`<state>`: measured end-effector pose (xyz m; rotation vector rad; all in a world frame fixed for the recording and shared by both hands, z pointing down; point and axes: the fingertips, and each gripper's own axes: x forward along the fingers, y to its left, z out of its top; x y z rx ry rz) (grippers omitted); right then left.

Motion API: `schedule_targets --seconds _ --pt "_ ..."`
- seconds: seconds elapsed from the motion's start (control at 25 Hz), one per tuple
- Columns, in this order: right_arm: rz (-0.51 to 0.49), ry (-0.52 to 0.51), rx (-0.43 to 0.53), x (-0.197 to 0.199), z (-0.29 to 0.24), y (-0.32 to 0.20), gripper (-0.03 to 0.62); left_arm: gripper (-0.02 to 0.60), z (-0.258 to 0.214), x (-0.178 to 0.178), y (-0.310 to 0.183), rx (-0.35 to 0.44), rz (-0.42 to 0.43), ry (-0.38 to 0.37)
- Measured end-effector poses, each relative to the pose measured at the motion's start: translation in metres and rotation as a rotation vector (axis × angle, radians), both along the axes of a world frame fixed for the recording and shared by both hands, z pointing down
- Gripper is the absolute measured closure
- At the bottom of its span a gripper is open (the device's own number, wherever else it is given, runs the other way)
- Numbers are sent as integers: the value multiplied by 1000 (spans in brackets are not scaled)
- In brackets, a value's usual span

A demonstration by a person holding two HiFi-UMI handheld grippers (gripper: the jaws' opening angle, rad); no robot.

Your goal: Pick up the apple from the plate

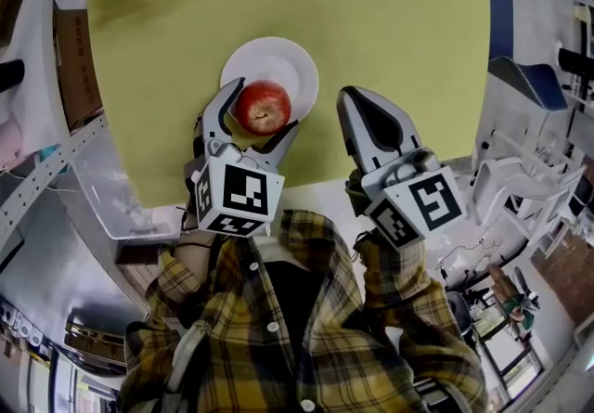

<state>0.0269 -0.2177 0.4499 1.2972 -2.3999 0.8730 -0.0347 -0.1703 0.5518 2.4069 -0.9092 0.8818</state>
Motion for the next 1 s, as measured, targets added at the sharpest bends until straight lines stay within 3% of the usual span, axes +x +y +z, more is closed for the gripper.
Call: schedule_targets --seconds 0.4,0.76,1.0 --pt "-3 12 -12 6 5 5 597 167 2 2 1 30 30 -49" --pt "1 -10 0 -1 -1 4 597 167 -6 -1 1 18 27 -6" --pt "-25 62 22 7 -16 12 597 167 -30 4 1 29 21 11"
